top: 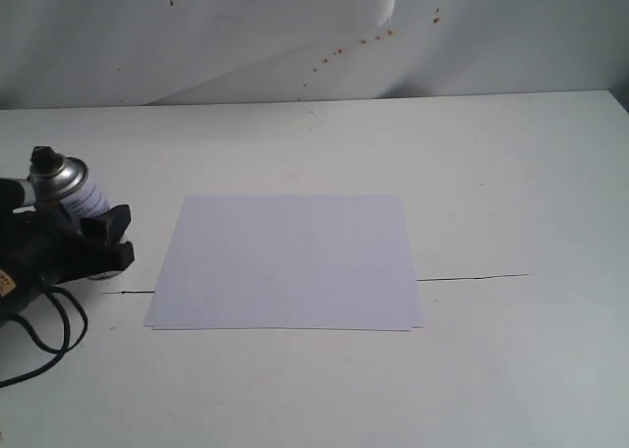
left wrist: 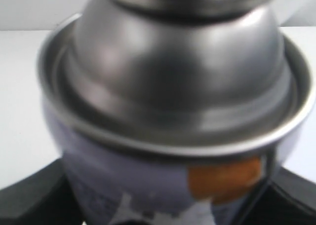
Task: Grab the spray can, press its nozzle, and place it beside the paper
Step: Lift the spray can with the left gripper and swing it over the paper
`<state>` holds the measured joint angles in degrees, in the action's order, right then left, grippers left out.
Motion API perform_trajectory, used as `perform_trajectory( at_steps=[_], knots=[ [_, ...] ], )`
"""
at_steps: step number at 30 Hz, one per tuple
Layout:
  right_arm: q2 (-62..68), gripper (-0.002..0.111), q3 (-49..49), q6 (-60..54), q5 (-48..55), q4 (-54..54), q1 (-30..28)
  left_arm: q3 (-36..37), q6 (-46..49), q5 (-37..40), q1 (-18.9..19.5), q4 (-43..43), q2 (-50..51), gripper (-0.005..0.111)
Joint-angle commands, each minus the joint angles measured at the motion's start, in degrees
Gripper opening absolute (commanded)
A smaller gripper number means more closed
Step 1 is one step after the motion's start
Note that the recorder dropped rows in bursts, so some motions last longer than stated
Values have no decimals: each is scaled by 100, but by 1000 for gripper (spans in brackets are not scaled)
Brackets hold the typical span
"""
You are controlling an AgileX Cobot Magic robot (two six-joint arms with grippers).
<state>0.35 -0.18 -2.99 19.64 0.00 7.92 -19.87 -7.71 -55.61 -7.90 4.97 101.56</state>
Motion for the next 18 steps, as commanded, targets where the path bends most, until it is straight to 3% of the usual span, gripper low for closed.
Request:
perform_trajectory(
  at_steps=[1,12,18],
  knots=[
    [-35,0,18,1,-7,0,-52,-483,-137,1387,-3,405,-396,0],
    [-35,0,18,1,-7,0,-52,-1640,207,3716,-124,505,-920,0],
    [-35,0,18,1,-7,0,-52,-2110,979,4175,-506,482,-920,0]
  ],
)
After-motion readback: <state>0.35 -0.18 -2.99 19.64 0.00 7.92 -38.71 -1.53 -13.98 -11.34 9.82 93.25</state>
